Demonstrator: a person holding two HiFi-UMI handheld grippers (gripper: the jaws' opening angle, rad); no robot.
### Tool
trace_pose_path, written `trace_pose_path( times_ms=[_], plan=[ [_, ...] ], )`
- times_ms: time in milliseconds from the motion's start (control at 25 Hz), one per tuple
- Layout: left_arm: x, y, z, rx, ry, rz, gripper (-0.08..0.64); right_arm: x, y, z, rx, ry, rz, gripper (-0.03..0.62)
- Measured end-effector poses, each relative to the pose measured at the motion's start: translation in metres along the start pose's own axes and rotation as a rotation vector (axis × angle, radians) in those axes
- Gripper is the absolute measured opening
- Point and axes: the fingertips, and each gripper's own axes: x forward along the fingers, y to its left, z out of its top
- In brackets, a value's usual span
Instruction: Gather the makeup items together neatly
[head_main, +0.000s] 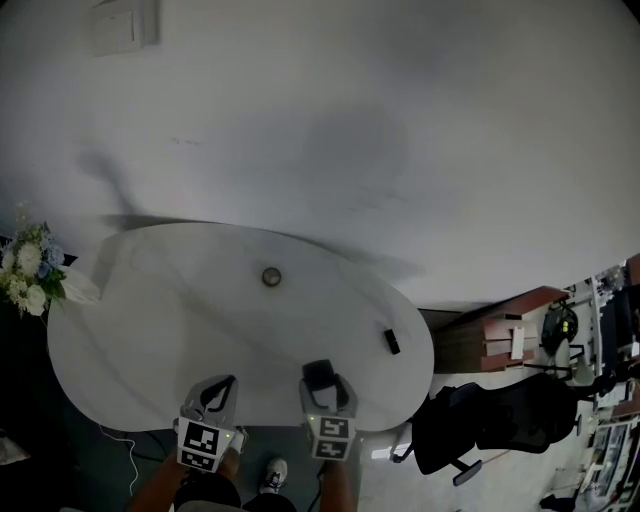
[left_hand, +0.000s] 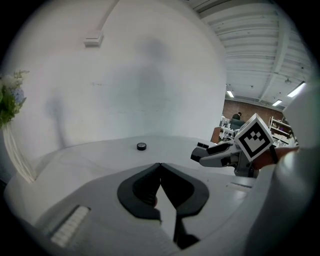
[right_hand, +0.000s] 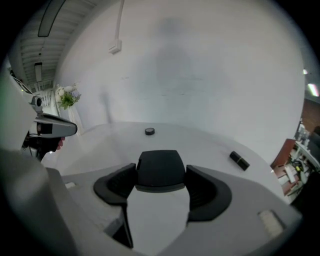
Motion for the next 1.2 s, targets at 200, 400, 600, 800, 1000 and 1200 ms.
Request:
trace_pose_path(
  times_ms=[200,400,600,800,1000,1200],
  plan=[
    [0.004,-0.027,-0.007,0.033,0.017,-0.039,0.009,-0.017,-0.021,-0.023,0.054,-0.003,-0.044,0.319],
    [0.012,-0.050,-0.013,0.052,0.040,-0.071,0.009,-0.028,-0.042,-0.048,0.105,0.013,-0.086,0.319],
    [0.024,-0.068,-0.019,0.075,0.068,-0.107,0.009,-0.033,-0.062,-0.072,0.153,0.042,-0.124,0.319],
    [0.031,-0.080,-0.025,0.092,0.087,-0.128,0.009,-0.037,-0.077,-0.092,0.196,0.059,-0.160,0.319],
    [0.035,-0.084,-0.035,0.102,0.109,-0.135,0.009,-0.035,-0.080,-0.106,0.210,0.071,-0.167,0.319],
    [0.034,-0.088,-0.042,0.108,0.123,-0.142,0.009,-0.033,-0.079,-0.114,0.189,0.085,-0.172,0.319]
  ],
)
